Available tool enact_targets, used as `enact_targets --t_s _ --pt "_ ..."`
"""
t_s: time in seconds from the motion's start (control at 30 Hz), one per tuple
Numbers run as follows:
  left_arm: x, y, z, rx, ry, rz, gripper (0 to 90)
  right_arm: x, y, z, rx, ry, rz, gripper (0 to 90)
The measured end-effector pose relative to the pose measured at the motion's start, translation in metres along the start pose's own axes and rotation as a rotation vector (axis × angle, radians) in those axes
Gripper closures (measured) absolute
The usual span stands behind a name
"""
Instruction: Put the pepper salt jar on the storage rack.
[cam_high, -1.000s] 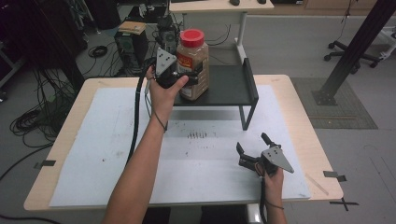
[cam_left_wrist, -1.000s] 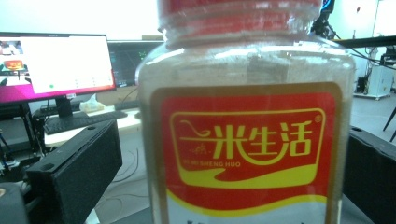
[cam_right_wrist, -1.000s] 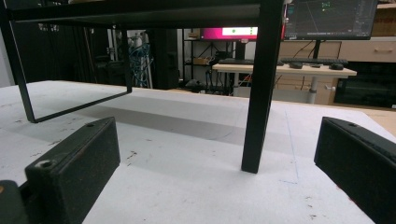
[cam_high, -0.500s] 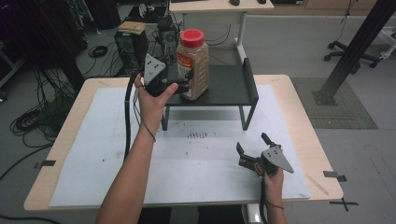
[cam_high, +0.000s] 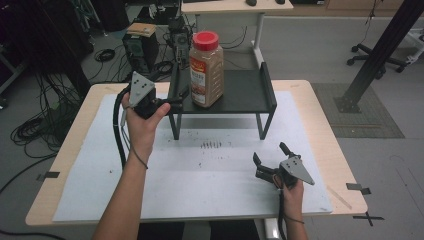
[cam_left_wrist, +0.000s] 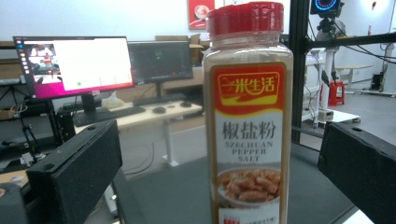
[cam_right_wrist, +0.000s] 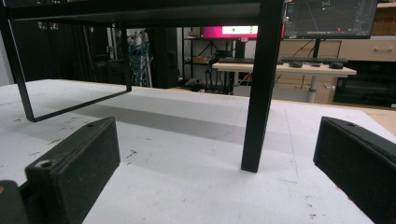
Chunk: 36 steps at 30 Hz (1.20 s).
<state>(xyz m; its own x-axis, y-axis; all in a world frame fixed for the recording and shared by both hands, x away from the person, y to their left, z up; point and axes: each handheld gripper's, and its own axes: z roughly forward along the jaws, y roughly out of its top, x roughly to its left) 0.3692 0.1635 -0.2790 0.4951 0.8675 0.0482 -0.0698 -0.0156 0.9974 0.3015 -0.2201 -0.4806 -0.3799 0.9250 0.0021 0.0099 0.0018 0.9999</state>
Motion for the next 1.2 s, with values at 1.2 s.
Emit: enact_targets --t_s 1.2 --pt "0.025 -0.068 -0.109 -0.056 0.064 0.013 0.2 0.002 0.001 0.001 0.017 -0.012 -0.02 0.1"
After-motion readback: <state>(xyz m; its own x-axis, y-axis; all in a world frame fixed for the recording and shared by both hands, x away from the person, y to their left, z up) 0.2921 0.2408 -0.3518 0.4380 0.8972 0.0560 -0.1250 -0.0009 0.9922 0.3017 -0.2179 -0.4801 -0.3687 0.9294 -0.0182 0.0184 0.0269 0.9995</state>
